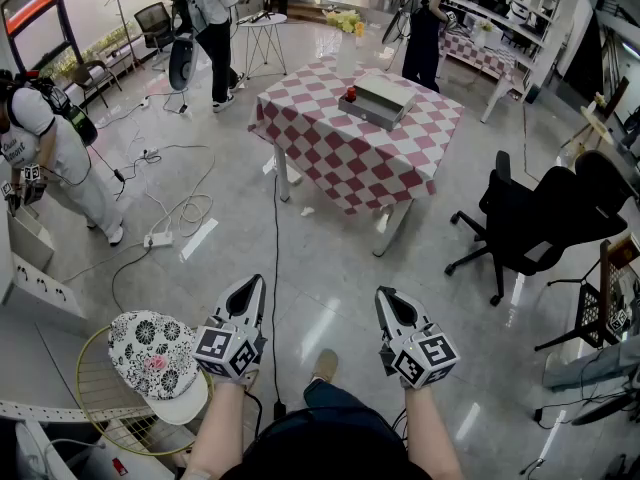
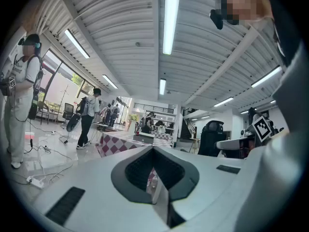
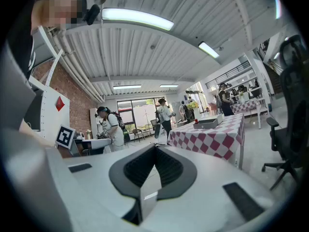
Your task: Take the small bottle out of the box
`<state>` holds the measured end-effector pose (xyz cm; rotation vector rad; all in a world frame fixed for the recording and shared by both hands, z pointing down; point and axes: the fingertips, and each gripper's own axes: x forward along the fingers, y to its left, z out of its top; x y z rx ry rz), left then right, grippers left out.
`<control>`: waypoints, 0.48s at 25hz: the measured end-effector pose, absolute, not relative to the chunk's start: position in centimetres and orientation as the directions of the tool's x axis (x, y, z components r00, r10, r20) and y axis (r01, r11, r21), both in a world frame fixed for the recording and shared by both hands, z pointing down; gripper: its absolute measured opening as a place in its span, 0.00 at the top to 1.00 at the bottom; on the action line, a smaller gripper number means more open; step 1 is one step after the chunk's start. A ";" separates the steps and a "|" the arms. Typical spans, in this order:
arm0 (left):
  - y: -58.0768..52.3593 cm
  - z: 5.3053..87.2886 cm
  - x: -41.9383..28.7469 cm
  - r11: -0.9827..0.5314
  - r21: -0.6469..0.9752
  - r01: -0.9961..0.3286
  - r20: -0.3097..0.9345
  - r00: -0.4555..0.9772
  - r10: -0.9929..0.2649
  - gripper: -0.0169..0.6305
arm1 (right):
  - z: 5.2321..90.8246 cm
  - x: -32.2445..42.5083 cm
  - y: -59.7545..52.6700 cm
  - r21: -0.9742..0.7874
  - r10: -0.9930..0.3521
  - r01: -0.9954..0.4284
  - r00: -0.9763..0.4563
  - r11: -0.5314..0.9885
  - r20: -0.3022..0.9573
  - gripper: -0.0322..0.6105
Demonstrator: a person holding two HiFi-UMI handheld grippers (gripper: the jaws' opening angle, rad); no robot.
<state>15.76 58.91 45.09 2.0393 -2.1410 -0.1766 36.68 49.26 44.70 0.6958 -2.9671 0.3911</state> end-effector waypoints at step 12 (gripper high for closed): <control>50.2 44.1 11.1 0.046 0.172 -0.984 0.026 -0.042 -0.999 0.97 | 44.5 32.0 40.6 -0.230 -0.427 -0.439 -0.899 0.869 0.102 0.94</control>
